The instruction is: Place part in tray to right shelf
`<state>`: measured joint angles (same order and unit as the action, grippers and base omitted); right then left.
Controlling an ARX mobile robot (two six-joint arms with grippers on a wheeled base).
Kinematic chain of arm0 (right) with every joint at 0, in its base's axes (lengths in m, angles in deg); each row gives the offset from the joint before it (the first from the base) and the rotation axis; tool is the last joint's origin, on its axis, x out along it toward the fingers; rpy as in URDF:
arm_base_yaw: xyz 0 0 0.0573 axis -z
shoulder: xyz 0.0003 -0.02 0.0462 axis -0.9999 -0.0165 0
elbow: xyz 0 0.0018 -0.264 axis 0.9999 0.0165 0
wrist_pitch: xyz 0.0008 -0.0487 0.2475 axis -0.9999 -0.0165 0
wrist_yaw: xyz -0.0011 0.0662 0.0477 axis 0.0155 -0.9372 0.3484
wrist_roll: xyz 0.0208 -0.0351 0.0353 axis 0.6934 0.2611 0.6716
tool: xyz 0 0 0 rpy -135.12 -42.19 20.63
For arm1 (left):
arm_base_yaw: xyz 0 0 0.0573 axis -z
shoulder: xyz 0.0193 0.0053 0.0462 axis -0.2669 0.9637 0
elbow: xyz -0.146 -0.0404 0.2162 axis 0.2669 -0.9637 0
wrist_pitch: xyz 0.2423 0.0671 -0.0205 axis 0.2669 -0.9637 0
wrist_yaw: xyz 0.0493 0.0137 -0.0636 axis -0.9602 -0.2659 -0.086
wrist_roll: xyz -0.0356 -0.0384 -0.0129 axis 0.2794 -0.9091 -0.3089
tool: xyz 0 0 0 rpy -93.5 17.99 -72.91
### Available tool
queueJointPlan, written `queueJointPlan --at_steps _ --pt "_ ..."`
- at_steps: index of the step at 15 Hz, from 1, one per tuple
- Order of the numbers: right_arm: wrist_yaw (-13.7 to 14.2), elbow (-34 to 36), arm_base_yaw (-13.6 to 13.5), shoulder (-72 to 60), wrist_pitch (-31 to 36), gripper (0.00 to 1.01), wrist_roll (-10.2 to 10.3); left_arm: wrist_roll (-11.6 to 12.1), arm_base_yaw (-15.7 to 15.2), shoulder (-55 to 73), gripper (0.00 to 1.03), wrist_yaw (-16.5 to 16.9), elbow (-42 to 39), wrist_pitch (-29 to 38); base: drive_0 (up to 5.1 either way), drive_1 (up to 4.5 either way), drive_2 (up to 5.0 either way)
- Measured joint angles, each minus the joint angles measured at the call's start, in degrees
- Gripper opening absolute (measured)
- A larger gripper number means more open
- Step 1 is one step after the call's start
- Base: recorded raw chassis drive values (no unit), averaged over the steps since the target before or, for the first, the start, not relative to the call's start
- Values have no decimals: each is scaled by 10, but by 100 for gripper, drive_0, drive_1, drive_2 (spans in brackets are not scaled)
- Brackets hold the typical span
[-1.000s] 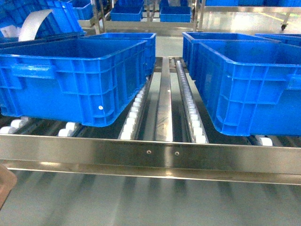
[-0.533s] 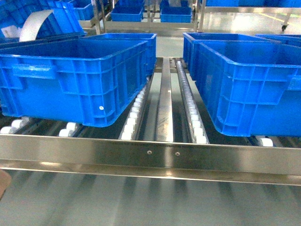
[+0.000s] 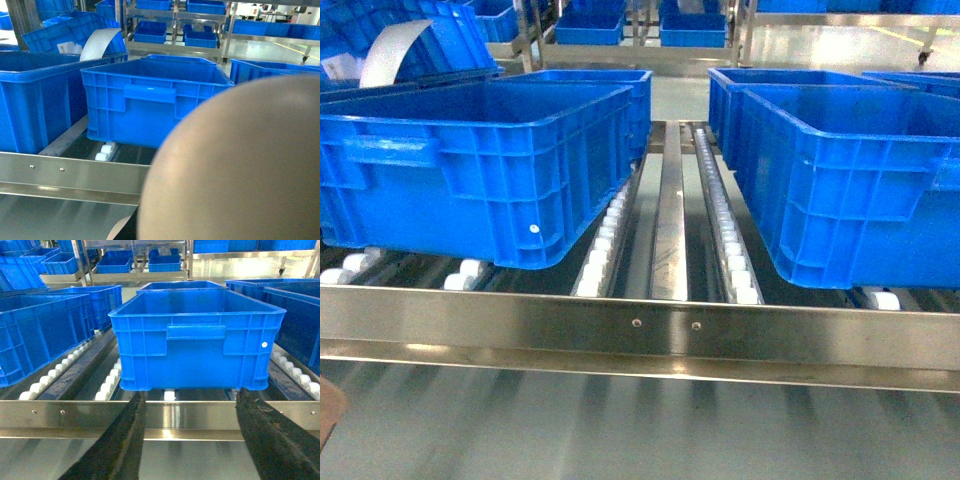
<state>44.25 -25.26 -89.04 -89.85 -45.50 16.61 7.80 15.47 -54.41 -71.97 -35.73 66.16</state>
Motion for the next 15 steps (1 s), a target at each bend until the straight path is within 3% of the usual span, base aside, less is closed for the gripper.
queueJointPlan --at_steps 4,15 --pt "0 0 0 0 0 100 0 0 0 0 12 0 0 0 0 0 0" --pt "0 0 0 0 0 98 0 0 0 0 12 0 0 0 0 0 0"
